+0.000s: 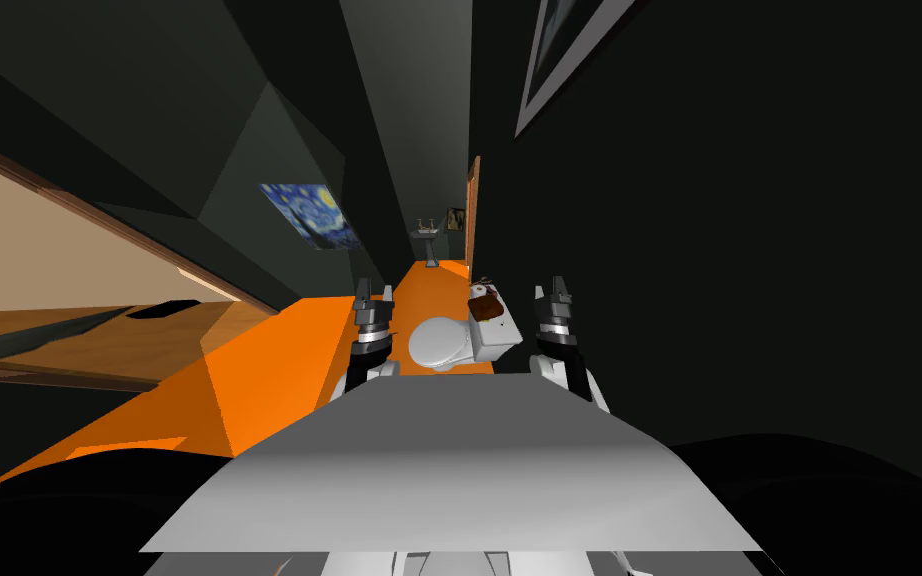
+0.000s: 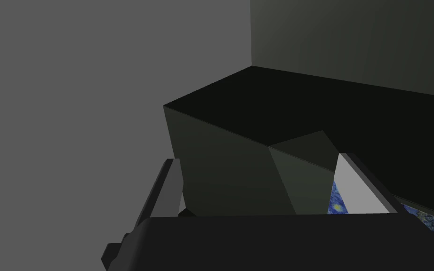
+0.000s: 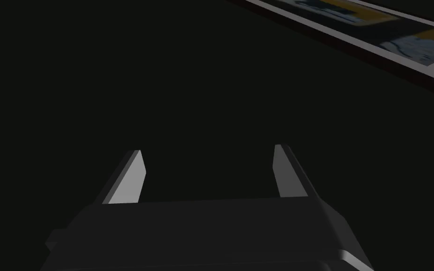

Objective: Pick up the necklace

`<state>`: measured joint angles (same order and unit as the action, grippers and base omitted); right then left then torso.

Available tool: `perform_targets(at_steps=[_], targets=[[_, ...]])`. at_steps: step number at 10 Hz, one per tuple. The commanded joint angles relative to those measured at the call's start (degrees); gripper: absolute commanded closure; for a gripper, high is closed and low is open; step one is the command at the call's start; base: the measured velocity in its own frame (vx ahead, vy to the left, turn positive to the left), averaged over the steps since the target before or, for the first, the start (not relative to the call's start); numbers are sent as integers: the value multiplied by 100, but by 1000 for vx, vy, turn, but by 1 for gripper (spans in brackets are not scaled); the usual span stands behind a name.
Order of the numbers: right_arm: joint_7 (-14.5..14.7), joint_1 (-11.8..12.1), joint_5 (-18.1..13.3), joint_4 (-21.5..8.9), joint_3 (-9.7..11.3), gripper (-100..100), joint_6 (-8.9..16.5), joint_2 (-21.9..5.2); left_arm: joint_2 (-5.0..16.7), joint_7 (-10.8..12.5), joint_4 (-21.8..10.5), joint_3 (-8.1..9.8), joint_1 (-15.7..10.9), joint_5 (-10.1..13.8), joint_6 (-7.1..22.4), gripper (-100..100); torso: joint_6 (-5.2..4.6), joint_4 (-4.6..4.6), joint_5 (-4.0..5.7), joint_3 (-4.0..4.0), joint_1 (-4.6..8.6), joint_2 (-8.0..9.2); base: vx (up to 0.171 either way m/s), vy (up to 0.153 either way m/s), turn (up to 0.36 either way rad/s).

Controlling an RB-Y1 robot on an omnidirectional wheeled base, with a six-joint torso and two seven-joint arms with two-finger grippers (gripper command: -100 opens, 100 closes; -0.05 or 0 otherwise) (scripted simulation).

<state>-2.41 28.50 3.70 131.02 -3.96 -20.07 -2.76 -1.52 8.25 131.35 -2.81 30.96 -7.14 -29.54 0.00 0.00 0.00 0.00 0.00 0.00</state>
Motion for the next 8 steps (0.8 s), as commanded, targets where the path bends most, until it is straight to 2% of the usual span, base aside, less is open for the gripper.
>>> perform_targets(at_steps=[1, 8], targets=[[161, -70, -117, -183, -26, -100, -36, -197, 0, 0, 0, 0, 0, 0, 0, 0, 0, 0, 0, 0, 0, 0, 0, 0, 0], [909, -383, -660, -975, -149, -100, -215, -452, 0, 0, 0, 0, 0, 0, 0, 0, 0, 0, 0, -1, -3, 1, -6, 9, -6]])
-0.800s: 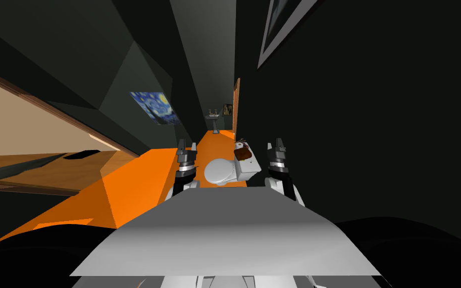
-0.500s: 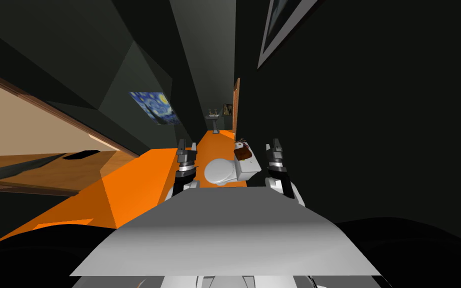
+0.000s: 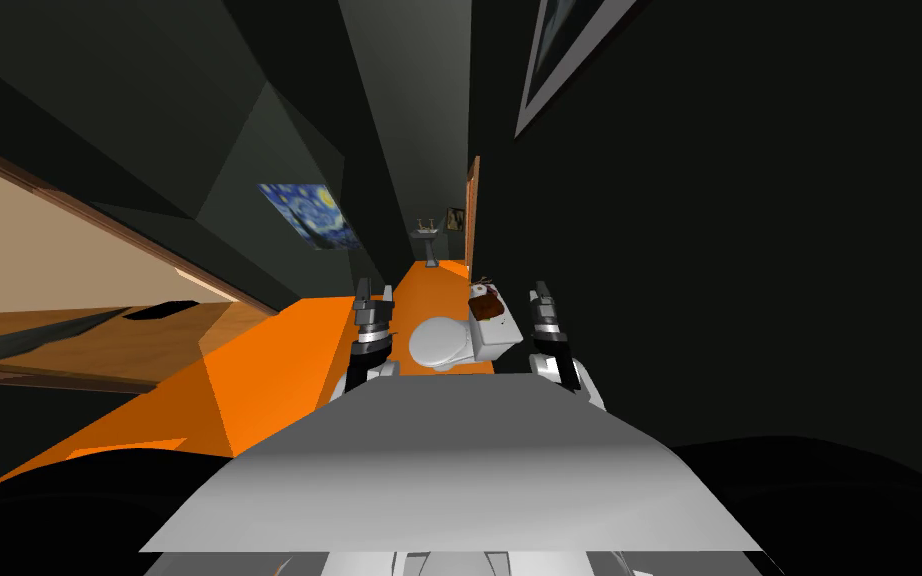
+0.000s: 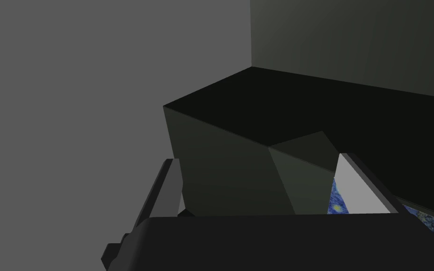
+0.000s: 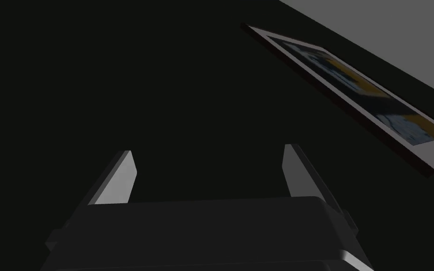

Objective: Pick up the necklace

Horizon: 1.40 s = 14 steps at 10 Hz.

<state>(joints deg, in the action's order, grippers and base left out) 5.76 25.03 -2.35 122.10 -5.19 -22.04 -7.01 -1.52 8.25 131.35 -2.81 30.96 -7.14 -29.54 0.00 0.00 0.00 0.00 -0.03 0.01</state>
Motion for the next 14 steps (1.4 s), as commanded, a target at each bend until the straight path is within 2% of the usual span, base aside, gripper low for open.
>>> perform_targets(at_steps=[1, 7, 8, 10, 11, 13, 14], targets=[[232, -94, -157, -229, -48, -100, -52, -50, 0, 0, 0, 0, 0, 0, 0, 0, 0, 0, 0, 0, 0, 0, -7, 12, -5], [1174, -503, -865, -1237, -206, -100, -286, -130, 0, 0, 0, 0, 0, 0, 0, 0, 0, 0, -1, 0, -2, 1, -8, 15, -8], [1207, -503, -865, -1258, -206, -100, -286, -130, 0, 0, 0, 0, 0, 0, 0, 0, 0, 0, -1, 0, -2, 1, -5, 10, -3], [1548, -658, -1127, -1590, -264, -100, -368, -130, 0, 0, 0, 0, 0, 0, 0, 0, 0, 0, 0, 0, 0, 0, -6, 10, -7], [1567, -658, -1127, -1660, -264, -100, -368, -130, 0, 0, 0, 0, 0, 0, 0, 0, 0, 0, 0, 0, -1, 0, -6, 9, -2], [1920, -820, -1396, -2070, -324, -100, -451, -123, 0, 0, 0, 0, 0, 0, 0, 0, -1, 0, 0, 0, 0, 0, -7, 11, -8], [1937, -820, -1396, -2086, -324, -100, -451, -123, 0, 0, 0, 0, 0, 0, 0, 0, 0, 0, -1, -1, -2, 1, -6, 11, -3]])
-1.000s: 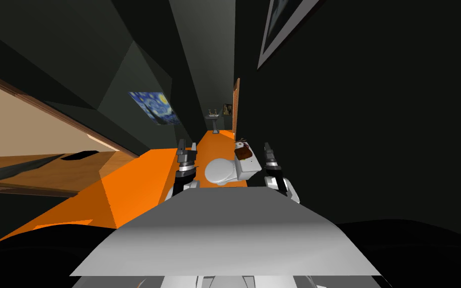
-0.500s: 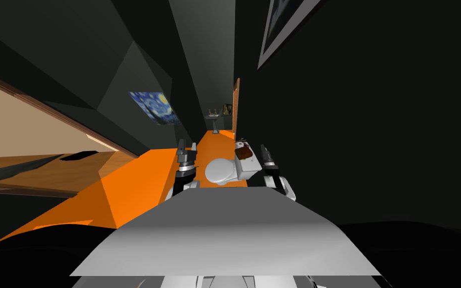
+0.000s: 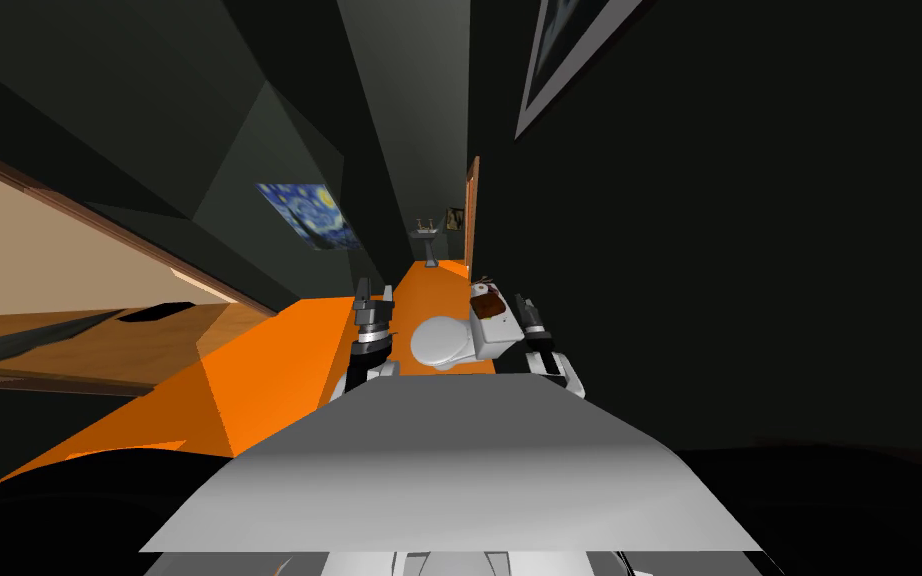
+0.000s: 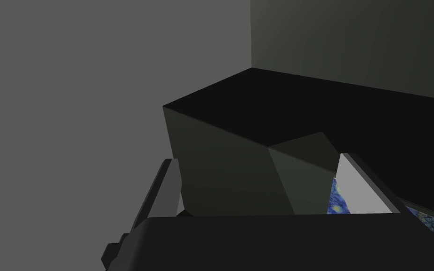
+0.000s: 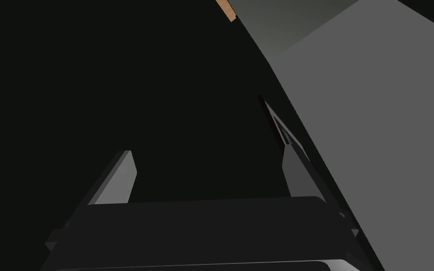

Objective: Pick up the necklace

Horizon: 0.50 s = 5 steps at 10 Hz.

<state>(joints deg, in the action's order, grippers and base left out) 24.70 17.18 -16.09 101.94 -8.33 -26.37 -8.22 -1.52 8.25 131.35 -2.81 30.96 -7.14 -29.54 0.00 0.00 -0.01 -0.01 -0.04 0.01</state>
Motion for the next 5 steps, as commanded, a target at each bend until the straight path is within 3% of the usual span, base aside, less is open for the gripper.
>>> perform_targets(at_steps=[1, 4, 5], targets=[[231, -119, -158, -286, -41, -100, -59, 4, 0, 0, 0, 0, 0, 0, 0, 0, 0, 0, 0, 0, 0, 0, -5, 11, -5], [603, -285, -429, -737, -101, -100, -139, 17, 0, 0, 0, 0, 0, 0, 0, 0, 0, 0, 0, 0, 1, 0, -6, 10, -6], [603, -285, -429, -737, -101, -100, -139, 17, 0, 0, 0, 0, 0, 0, 0, 0, 0, 0, 0, 0, 0, -1, -3, 8, -3]])
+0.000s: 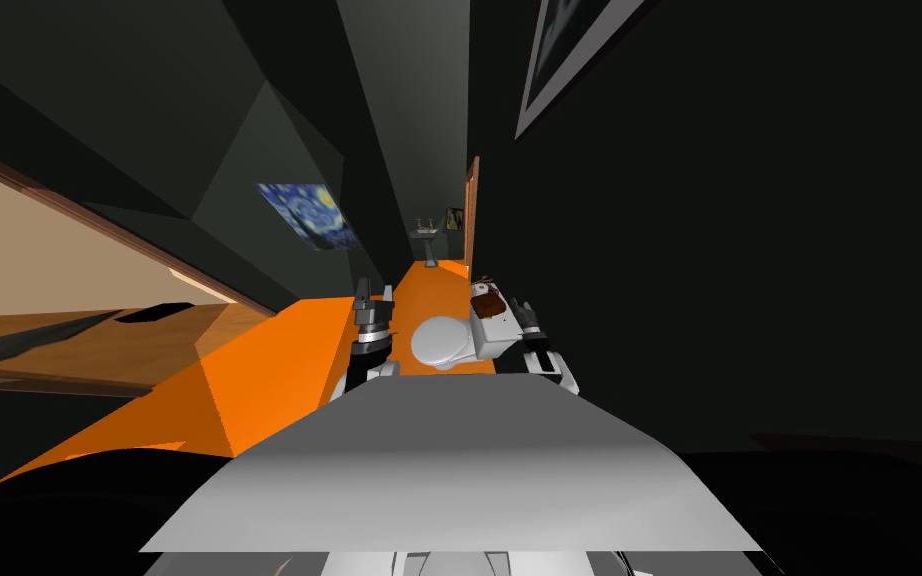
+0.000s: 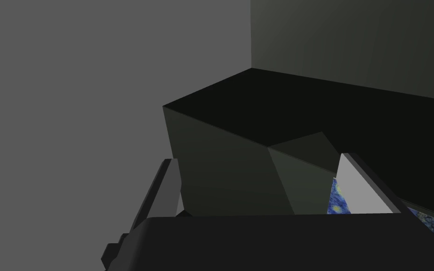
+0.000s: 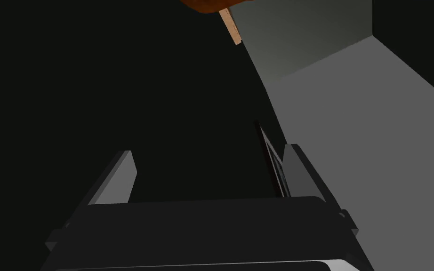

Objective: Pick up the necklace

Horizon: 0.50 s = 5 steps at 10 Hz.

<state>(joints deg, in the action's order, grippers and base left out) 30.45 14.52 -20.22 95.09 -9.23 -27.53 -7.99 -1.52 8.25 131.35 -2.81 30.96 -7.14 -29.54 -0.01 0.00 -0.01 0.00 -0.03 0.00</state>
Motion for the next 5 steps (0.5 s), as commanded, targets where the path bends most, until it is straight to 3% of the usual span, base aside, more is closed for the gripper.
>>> perform_targets(at_steps=[1, 4, 5], targets=[[212, -102, -150, -277, -41, -100, -62, 2, 0, 0, 0, 0, 0, 0, 0, 0, 0, 0, 0, 0, 0, 0, -4, 8, -6], [734, -345, -534, -877, -126, -100, -171, 35, 0, 0, 0, 0, 0, 0, 0, 0, 0, 0, 0, -1, -2, 1, -8, 14, -9], [740, -345, -534, -943, -126, -100, -171, 35, 0, 0, 0, 0, 0, 0, 0, 0, 0, 0, 0, -1, -2, 1, -6, 8, -3]])
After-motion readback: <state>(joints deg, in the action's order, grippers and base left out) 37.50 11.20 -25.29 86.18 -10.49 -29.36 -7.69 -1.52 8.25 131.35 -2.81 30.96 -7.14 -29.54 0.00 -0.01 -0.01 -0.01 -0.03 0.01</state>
